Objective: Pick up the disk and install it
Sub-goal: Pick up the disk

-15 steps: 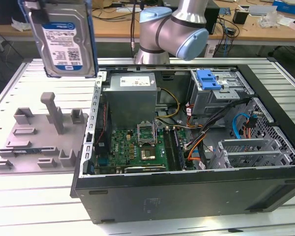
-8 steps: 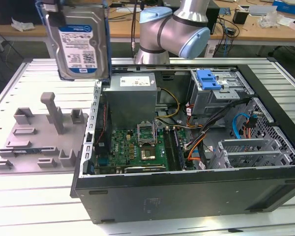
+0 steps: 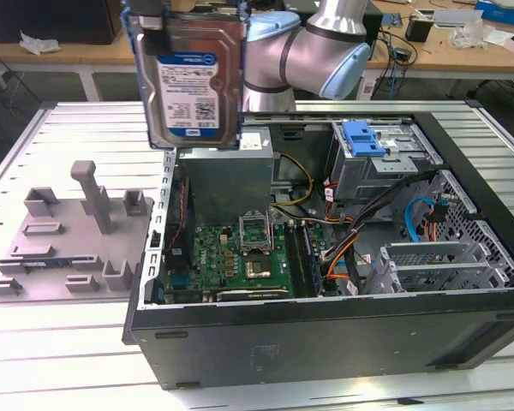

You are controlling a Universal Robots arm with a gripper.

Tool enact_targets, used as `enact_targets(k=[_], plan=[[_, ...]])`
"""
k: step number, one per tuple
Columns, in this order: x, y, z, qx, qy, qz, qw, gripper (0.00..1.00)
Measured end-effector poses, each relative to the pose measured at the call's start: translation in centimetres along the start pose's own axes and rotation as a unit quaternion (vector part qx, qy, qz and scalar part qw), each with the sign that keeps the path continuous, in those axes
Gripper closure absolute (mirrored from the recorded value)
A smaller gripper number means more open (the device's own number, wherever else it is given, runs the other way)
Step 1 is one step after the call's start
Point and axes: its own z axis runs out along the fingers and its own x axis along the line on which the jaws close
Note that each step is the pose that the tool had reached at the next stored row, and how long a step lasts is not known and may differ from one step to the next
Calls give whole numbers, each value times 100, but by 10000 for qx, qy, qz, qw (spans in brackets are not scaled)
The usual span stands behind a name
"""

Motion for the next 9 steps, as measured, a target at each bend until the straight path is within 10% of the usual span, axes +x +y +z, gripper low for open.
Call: enact_targets(k=[9], plan=[[162,-448,-20,-6,0,-1,10000,64]])
